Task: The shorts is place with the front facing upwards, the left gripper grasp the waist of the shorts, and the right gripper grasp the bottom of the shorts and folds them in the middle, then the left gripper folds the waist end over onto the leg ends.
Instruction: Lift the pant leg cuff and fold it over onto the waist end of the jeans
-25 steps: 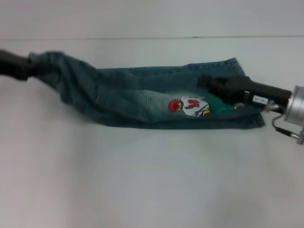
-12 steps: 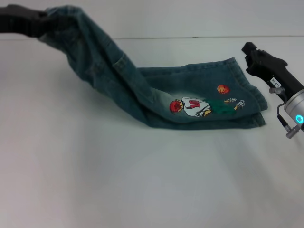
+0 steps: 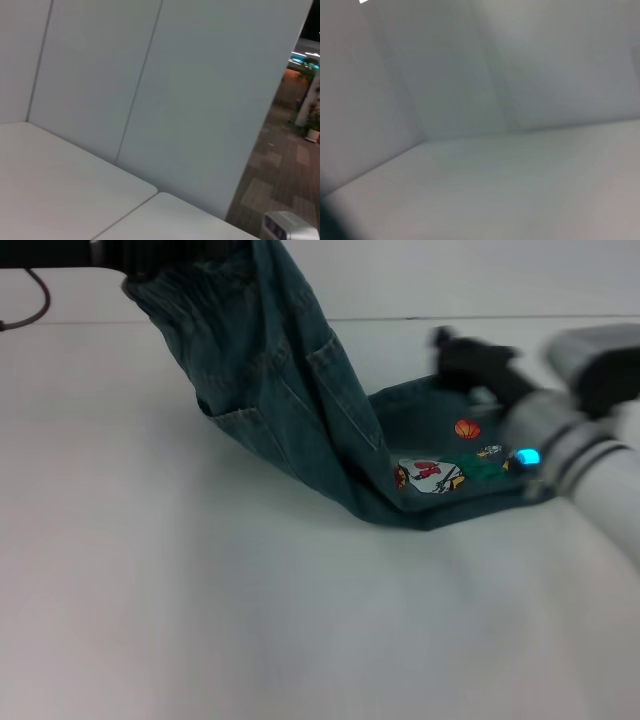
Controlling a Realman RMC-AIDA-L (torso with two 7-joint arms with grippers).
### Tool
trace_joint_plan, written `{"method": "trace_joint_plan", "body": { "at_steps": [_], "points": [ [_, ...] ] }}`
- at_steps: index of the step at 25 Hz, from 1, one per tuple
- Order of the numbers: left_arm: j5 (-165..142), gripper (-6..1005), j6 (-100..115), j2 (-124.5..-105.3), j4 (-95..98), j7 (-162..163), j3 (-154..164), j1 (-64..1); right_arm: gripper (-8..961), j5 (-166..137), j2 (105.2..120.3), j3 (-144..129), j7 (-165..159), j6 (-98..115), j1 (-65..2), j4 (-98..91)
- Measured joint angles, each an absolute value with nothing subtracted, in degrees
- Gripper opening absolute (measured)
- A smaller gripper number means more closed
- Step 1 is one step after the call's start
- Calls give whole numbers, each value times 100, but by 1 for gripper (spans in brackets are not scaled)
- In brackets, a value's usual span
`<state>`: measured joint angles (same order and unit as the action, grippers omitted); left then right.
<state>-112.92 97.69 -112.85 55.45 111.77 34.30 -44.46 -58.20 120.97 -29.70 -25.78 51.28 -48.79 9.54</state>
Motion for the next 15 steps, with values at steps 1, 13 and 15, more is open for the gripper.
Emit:
{"method": "trace_joint_plan", "body": {
  "at_steps": [1, 13, 15],
  "points": [
    [-11291, 84, 9764, -11296, 5532, 11172, 3449, -4469, -1, -6110, 12110, -2954, -2580, 5008, -5077, 1146],
    [-11282, 97, 9613, -11329, 5411, 11081, 3587, -4584, 0, -10121, 12155, -430, -2539, 3552, -5751, 2660],
    [-11292, 100, 9588, -11332, 5394, 11070, 3640, -4585, 0, -10601, 12154, -36, -2547, 3327, -5746, 2723]
  ]
}}
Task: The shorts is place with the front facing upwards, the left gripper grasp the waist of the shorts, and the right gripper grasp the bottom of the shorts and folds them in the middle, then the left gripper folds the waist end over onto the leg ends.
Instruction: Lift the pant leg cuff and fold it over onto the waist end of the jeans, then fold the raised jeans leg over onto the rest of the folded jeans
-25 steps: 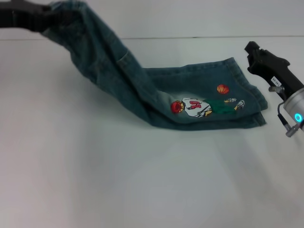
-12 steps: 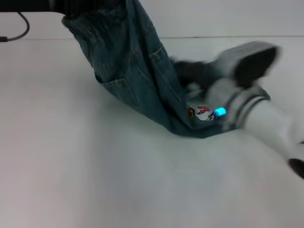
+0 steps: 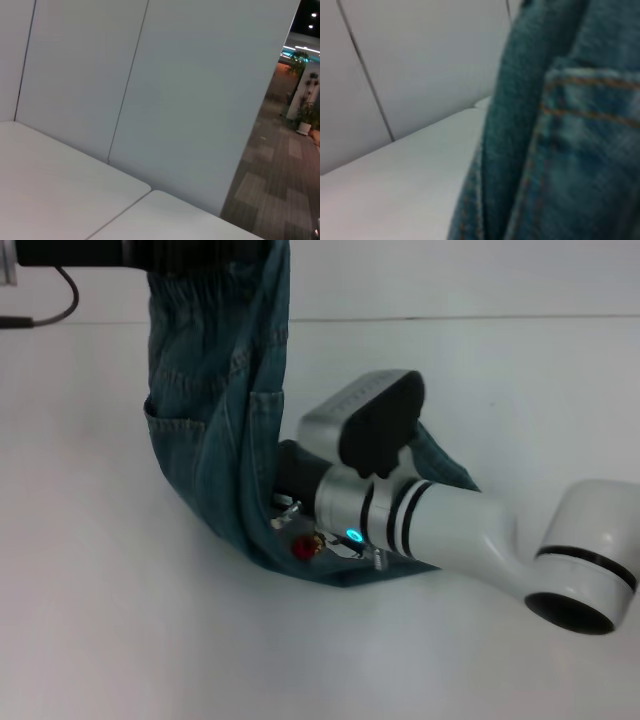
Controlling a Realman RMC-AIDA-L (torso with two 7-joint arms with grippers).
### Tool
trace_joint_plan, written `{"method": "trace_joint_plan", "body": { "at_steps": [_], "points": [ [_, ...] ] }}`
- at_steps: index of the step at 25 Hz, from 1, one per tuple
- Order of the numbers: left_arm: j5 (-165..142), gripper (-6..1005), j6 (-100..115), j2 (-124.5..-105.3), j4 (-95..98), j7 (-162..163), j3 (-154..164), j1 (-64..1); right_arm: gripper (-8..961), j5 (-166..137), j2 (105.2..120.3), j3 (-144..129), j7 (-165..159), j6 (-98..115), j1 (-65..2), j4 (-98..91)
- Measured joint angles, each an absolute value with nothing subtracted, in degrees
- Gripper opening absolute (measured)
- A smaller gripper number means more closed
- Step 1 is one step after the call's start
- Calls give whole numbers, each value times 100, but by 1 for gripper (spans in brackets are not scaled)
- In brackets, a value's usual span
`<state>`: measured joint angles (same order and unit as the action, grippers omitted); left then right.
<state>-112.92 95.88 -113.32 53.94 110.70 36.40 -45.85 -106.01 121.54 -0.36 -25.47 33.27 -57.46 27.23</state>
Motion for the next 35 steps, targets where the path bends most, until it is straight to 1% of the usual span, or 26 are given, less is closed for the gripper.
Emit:
{"method": "trace_joint_plan", "body": {
  "at_steps": [5, 8, 13, 15, 17, 22, 29, 32, 35],
  "points": [
    [-11299, 105, 9524, -11335, 5305, 11018, 3743, -4560, 0, -10894, 12143, 232, -2583, 3091, -5689, 2772],
    [-11314, 109, 9523, -11340, 5273, 11005, 3744, -4535, 0, -10896, 12106, 271, -2586, 2946, -5486, 2656],
    [-11299, 115, 9525, -11360, 5144, 10930, 3746, -4505, 0, -10879, 12035, 624, -2694, 3283, -4771, 2074],
    [-11290, 117, 9544, -11412, 5073, 10869, 3749, -4503, 0, -10881, 12023, 962, -2931, 3760, -4392, 1633],
    [-11288, 119, 9546, -11479, 4990, 10790, 3758, -4521, 0, -10880, 12017, 1299, -3273, 4206, -4163, 1197],
    [-11286, 125, 9236, -11732, 4661, 10511, 4204, -4665, 0, -10872, 11980, 2043, -4166, 5190, -3810, 539],
    [-11365, 133, 8007, -12257, 4402, 10447, 5403, -4987, 0, -10867, 11963, 2767, -4503, 5770, -3569, 335],
    [-11411, 137, 7470, -12365, 4191, 10484, 6037, -5149, -1, -10868, 11962, 2785, -4517, 5869, -3513, 332],
    [-11389, 140, 6941, -12419, 4034, 10564, 6543, -5199, -1, -10870, 11961, 2766, -4523, 5879, -3482, 328]
  ]
}}
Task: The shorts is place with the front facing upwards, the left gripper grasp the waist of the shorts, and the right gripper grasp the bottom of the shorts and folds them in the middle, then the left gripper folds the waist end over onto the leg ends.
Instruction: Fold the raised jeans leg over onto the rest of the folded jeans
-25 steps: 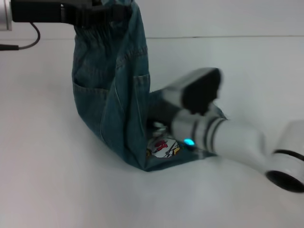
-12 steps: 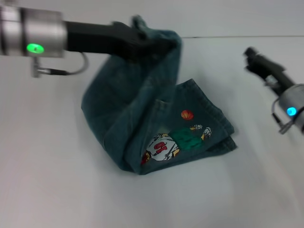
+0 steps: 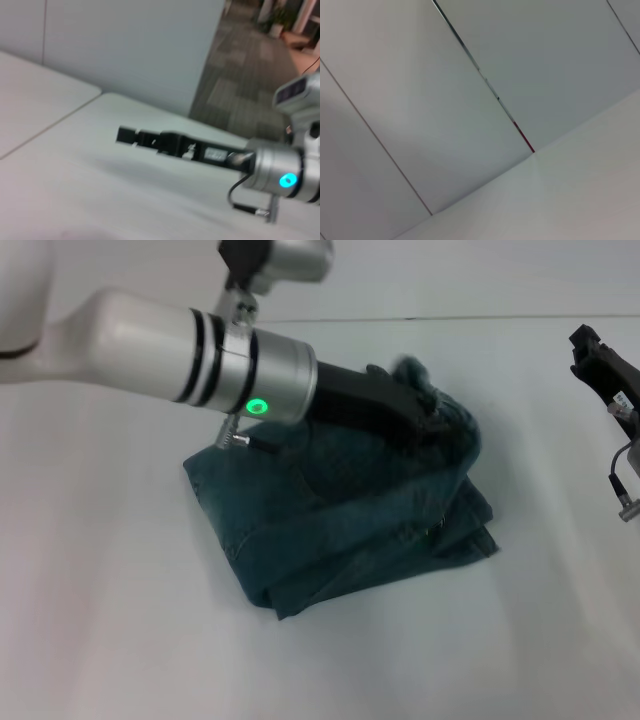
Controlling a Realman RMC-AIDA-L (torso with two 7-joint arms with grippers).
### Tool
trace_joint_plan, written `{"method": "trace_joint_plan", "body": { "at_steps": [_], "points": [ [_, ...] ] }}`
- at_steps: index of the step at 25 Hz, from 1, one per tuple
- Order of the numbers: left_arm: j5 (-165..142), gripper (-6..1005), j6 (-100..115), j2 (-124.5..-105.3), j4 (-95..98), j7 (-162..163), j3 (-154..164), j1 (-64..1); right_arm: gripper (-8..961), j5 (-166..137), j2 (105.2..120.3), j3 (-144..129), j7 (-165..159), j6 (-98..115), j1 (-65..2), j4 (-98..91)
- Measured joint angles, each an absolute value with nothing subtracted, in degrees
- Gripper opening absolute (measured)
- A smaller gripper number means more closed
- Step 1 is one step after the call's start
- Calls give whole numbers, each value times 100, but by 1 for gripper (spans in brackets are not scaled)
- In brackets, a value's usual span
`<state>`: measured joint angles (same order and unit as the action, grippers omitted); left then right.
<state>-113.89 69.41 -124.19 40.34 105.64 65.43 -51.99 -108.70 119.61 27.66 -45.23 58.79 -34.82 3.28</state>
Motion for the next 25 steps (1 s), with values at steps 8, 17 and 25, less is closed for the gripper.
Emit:
{"method": "trace_joint_plan", "body": {
  "at_steps": [8, 17, 25],
  "points": [
    [-11375, 253, 6673, -12396, 3957, 10618, 6796, -5126, -1, -10897, 11976, 2743, -4526, 5890, -3403, 375],
    [-11372, 549, 6724, -12411, 3979, 10582, 6821, -5003, -1, -10907, 11983, 2727, -4525, 5861, -3435, 372],
    [-11169, 831, 6208, -12450, 3931, 10376, 7174, -4994, -1, -10917, 11999, 2719, -4519, 5853, -3398, 383]
  ]
}}
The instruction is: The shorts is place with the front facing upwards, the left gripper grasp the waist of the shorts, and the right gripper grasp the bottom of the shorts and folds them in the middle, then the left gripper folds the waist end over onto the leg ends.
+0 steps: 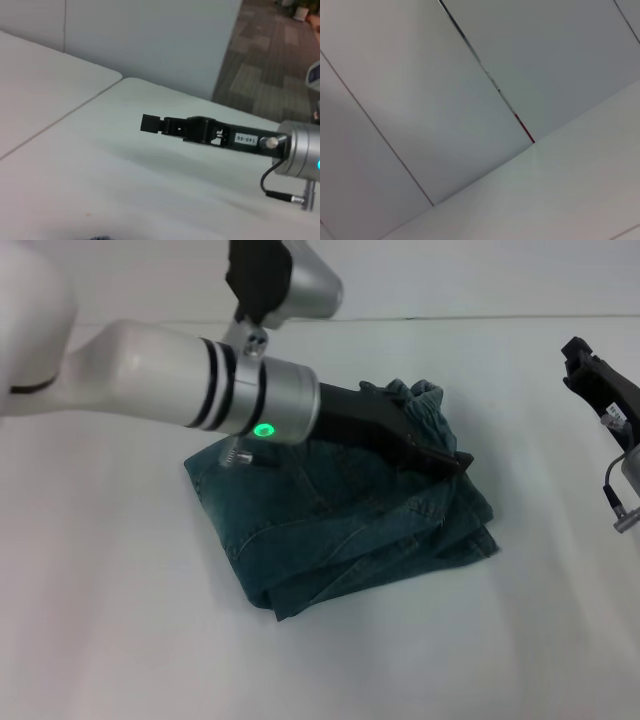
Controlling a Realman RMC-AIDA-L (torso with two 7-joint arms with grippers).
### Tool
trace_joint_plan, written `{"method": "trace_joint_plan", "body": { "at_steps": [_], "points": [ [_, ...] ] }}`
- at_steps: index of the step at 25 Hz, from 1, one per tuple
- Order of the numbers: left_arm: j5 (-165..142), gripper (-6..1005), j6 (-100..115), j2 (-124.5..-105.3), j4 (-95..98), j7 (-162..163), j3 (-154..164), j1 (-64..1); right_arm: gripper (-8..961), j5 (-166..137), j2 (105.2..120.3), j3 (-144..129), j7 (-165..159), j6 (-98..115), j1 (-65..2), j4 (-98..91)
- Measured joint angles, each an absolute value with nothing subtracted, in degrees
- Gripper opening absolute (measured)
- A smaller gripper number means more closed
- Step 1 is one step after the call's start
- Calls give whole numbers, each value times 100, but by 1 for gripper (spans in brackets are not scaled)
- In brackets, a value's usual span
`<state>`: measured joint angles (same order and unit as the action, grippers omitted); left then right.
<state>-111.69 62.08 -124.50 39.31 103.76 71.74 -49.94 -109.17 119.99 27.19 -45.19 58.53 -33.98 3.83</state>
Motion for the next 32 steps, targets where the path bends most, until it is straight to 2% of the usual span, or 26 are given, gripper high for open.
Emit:
{"method": "trace_joint_plan", "body": {
  "at_steps": [5, 15, 20, 27, 32],
  "points": [
    [-10779, 947, 5869, -12454, 3907, 10264, 7724, -4975, -1, -10910, 11998, 2723, -4519, 5853, -3338, 385],
    [-10620, 938, 5423, -12455, 3563, 10774, 8812, -5345, 0, -10864, 11973, 3003, -4513, 5856, -3185, 321],
    [-10275, 937, 5184, -12462, 3580, 10695, 8950, -5314, -1, -10863, 11976, 3006, -4464, 5853, -3141, 306],
    [-9447, 937, 5155, -12458, 3777, 10145, 8730, -4991, -1, -10863, 11979, 3016, -4471, 5853, -3103, 294],
    [-8261, 937, 5735, -12462, 3923, 9204, 7855, -4266, 10, -11025, 11928, 2847, -4835, 6259, -3057, 160]
  ]
}}
